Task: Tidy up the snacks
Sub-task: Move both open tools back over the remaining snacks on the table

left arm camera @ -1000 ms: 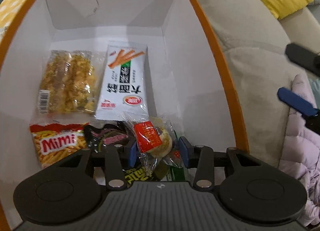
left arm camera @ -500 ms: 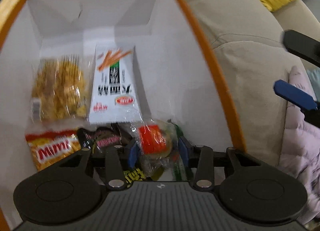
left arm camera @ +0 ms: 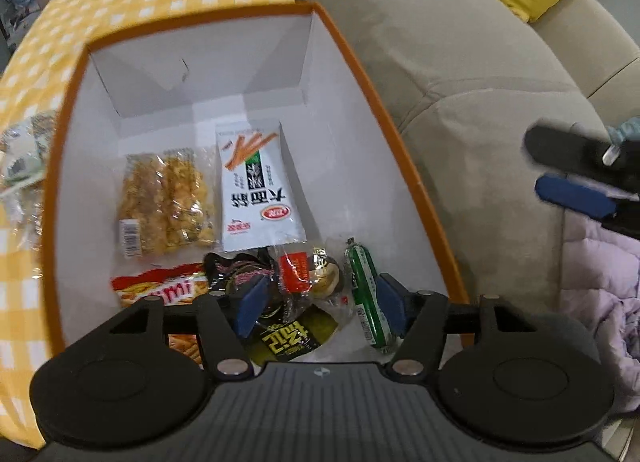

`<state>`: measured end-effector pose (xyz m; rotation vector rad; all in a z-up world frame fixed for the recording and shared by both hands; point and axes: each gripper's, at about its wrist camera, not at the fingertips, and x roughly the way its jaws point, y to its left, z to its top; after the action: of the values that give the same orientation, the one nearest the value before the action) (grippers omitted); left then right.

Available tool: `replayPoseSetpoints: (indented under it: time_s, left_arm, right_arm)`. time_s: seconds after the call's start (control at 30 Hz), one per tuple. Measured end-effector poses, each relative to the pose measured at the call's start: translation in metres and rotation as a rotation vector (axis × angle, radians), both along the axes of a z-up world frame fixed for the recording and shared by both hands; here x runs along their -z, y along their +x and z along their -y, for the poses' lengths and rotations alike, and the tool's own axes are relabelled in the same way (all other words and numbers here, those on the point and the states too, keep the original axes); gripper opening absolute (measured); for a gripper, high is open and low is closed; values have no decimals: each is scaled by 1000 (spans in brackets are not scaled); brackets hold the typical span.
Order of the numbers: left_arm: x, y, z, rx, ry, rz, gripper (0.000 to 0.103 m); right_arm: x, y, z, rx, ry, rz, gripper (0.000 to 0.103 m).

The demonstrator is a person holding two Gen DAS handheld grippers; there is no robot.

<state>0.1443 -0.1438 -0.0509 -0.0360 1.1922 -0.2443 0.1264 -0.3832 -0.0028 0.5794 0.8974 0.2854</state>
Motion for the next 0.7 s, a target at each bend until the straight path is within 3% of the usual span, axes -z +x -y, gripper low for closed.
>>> replayPoseSetpoints:
  time_s: [0.13, 0.43, 0.7]
  left_arm:
    - [-17, -1, -12, -32, -7, 18, 74]
    - [-49, -14, -59, -123, -5, 28, 74]
    - [-69, -31, -110, -227, -3, 38, 74]
  right_arm:
    - [-4, -4, -9, -40, -50, -35, 84]
    - [-15, -4, -37, -143, -17, -124, 92]
    - [-23, -6, -72, -234, -8, -192, 93]
